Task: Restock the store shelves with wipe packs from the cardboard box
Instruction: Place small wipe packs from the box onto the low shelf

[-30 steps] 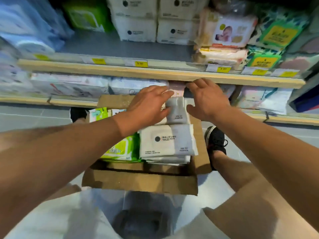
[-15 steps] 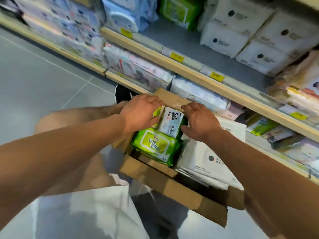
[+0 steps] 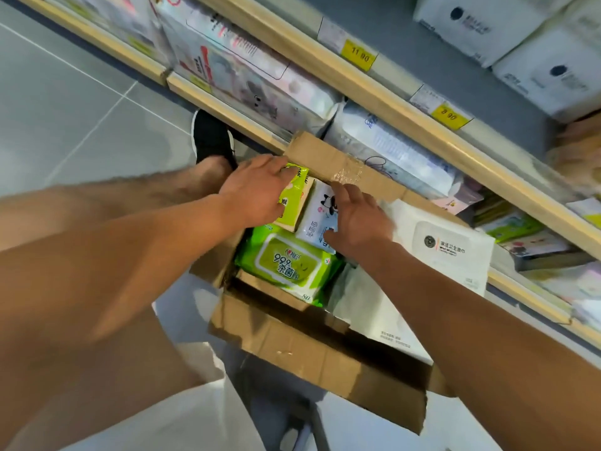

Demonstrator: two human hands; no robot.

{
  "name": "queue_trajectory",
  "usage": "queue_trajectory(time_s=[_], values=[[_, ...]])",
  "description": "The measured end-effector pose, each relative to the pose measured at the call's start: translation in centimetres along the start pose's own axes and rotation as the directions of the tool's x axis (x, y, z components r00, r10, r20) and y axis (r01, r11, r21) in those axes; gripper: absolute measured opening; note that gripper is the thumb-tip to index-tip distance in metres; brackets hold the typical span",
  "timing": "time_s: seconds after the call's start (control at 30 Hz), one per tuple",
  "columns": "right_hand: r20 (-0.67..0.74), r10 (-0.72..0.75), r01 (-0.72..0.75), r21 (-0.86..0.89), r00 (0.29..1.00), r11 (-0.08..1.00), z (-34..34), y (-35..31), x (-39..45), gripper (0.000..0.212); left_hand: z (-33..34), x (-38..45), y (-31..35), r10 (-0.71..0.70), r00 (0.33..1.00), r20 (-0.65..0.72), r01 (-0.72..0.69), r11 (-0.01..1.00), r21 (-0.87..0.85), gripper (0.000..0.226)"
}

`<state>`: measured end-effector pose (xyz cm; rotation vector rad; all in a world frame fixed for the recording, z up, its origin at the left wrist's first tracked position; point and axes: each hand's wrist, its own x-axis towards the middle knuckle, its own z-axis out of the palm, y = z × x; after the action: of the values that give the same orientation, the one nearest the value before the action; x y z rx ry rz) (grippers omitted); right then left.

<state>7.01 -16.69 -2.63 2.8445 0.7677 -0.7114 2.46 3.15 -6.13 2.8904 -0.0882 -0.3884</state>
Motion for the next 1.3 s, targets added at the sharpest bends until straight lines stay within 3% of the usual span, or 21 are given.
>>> queue_trajectory(time_s=[0.17, 0.27, 0.43, 0.63, 0.9, 1.03, 1.3], values=[[-0.077, 0.031, -0.038, -0.091, 0.997, 0.995, 1.2, -0.2, 0.6, 0.099, 1.3, 1.1, -0.4, -0.026, 1.000, -0.006, 0.026, 1.000, -0.003, 0.091], [-0.147, 0.012, -0.030, -0.126, 0.989, 0.992, 1.5, -0.5, 0.4, 0.088, 0.9, 1.2, -0.1, -0.080, 0.996, -0.050, 0.081, 0.997, 0.018, 0.090], [-0.221, -0.072, 0.075, 0.002, 0.973, 0.997, 0.5, 0.0, -0.6, 0.043, -0.9, 0.7, 0.4, -0.090, 0.991, -0.096, 0.072, 0.983, -0.170, 0.038], [-0.269, -0.081, 0.141, 0.210, 0.960, 0.967, -1.2, 1.1, -3.5, 0.017, -4.0, -2.3, 1.7, -0.049, 0.989, -0.138, 0.023, 0.984, -0.179, 0.026], [-0.465, -0.043, 0.202, 0.298, 0.884, 0.933, -4.2, 3.5, -9.5, 0.012, -8.6, -6.9, 5.0, -0.044, 0.945, -0.323, -0.018, 0.982, -0.187, 0.023], [-0.558, 0.007, 0.199, 0.308, 0.830, 0.930, -5.7, 5.7, -12.6, 0.018, -10.4, -8.0, 7.8, 0.023, 0.903, -0.428, -0.105, 0.980, -0.168, 0.017], [-0.654, 0.164, 0.099, 0.347, 0.739, 0.933, -7.1, 13.5, -18.6, 0.014, -13.4, -6.7, 17.0, 0.157, 0.876, -0.456, -0.226, 0.969, -0.102, 0.014]])
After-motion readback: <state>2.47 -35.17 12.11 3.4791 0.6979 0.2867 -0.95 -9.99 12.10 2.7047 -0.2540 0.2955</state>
